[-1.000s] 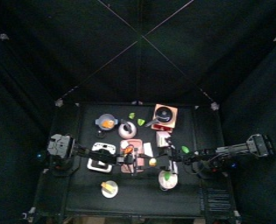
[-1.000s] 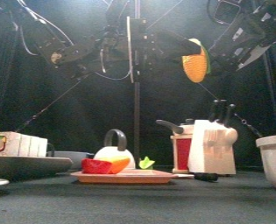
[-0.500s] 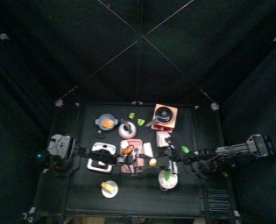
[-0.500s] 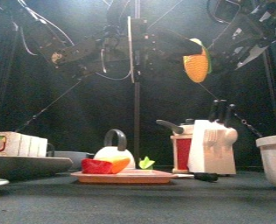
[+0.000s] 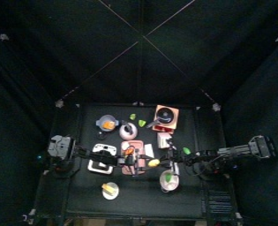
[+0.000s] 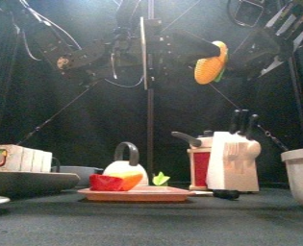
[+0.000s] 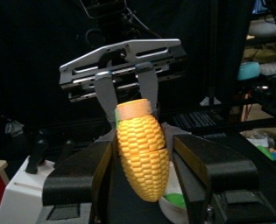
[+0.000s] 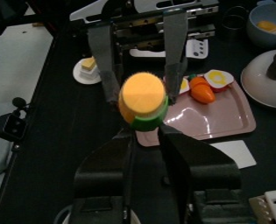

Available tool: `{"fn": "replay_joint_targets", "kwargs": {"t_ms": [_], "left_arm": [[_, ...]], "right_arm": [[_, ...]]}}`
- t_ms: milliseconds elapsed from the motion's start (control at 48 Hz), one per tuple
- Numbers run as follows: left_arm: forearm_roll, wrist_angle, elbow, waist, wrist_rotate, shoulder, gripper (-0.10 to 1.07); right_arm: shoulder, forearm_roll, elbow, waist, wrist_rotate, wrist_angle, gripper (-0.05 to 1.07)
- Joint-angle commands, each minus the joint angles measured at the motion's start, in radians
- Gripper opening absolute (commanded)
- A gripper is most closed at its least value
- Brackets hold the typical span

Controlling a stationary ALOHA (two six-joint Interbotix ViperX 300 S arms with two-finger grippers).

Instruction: Remove corn husk

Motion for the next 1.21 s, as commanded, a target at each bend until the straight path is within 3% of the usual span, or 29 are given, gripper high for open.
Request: {"fn": "replay_joint_targets", "kwargs": {"t_ms": [0,479,875,1188], "left_arm": [[-0.002,0.003,-0.017,0.002,-0.002,-0.014,0.67],[-0.020,0.003,-0.009,-0.003,0.000,-0.018,0.67],[-0.020,0.003,-0.021,-0.008,0.000,-0.014,0.67],[-0.020,0.003,-0.031,-0.011,0.000,-0.011,0.67]], "right_arm": [[-0.032,0.003,-0.017,-0.005,0.003,-0.009,0.50],[-0.095,-0.008,0.051,-0.011,0.002,-0.009,0.52],[-0.106,-0.032,0.040,-0.014,0.002,-0.049,0.78],[-0.098,-0.012,0.032,-0.040,0.002,-0.057,0.82]]}}
